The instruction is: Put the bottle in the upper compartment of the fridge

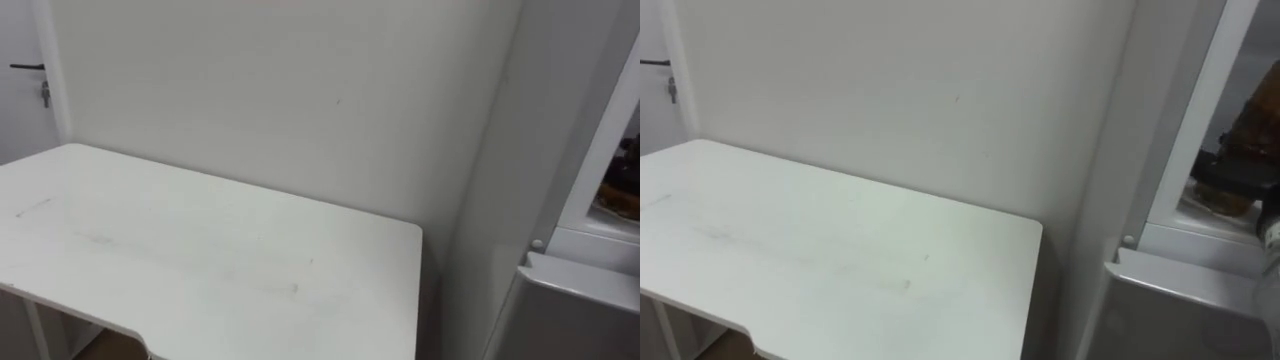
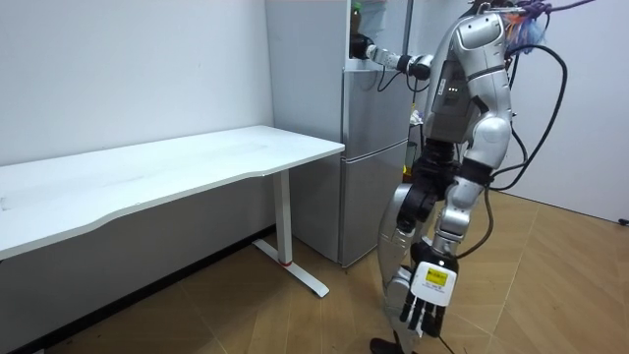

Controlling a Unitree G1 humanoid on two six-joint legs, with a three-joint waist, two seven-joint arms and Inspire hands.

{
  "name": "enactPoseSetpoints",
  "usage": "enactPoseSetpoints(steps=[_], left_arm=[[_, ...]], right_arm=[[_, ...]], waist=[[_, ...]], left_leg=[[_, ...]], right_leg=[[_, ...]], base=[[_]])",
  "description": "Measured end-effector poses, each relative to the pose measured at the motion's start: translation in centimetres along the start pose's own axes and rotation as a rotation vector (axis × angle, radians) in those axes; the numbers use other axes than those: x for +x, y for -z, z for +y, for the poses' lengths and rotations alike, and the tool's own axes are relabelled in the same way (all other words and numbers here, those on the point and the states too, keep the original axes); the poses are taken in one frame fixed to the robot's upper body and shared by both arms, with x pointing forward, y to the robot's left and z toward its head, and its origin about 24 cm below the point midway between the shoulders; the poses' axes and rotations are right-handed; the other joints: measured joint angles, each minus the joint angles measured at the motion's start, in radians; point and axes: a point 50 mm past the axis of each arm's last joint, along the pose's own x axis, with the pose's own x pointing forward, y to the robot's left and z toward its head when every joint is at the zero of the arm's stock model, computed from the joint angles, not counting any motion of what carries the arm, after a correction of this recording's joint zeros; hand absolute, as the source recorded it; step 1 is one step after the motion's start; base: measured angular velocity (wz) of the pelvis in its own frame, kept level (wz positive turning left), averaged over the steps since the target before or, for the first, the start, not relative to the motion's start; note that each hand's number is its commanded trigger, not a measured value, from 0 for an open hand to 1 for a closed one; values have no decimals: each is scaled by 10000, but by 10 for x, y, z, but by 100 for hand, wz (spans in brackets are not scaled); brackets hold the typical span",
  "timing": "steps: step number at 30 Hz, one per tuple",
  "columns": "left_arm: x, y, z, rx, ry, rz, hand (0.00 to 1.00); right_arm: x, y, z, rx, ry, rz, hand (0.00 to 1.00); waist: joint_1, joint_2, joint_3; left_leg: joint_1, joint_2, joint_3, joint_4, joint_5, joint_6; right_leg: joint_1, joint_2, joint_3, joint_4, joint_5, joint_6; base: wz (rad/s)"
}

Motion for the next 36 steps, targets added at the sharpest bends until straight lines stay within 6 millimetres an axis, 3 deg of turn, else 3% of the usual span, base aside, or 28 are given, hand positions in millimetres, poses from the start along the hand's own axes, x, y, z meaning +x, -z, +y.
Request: enactPoseSetpoints(steps=[5, 15, 22, 28, 36], left_arm=[[0, -1, 0, -3, 24, -41, 0], [0, -1, 0, 43, 3, -56, 0], [-1, -7, 6, 62, -134, -267, 0], [-1, -7, 8, 92, -136, -246, 0], [-1, -9, 11, 146, -91, -283, 0]], right_arm=[[0, -1, 1, -148, -227, -63, 0], [1, 0, -2, -555, -719, 12, 0], [3, 7, -18, -534, -1230, 612, 0], [4, 13, -28, -707, -1443, 1120, 0], [4, 14, -31, -912, -1682, 1371, 0]], waist=[[0, 101, -75], [-2, 85, -61], [10, -185, 15], [2, -463, -14], [6, -555, -23]], left_leg=[[16, 2, 4, -10, 0, 0], [29, -1, 21, -15, -1, 1], [34, -9, 6, -3, 2, 7], [16, -22, 12, 1, -10, 21], [30, -20, 12, -5, -10, 22]], right_leg=[[8, -2, -6, 8, 0, 0], [31, -3, 56, -4, -2, 1], [78, -24, -26, -28, -15, 22], [85, -20, -21, -29, -25, 39], [76, -2, 53, -13, -26, 38]], base=[[0], [0], [3], [1], [0]])
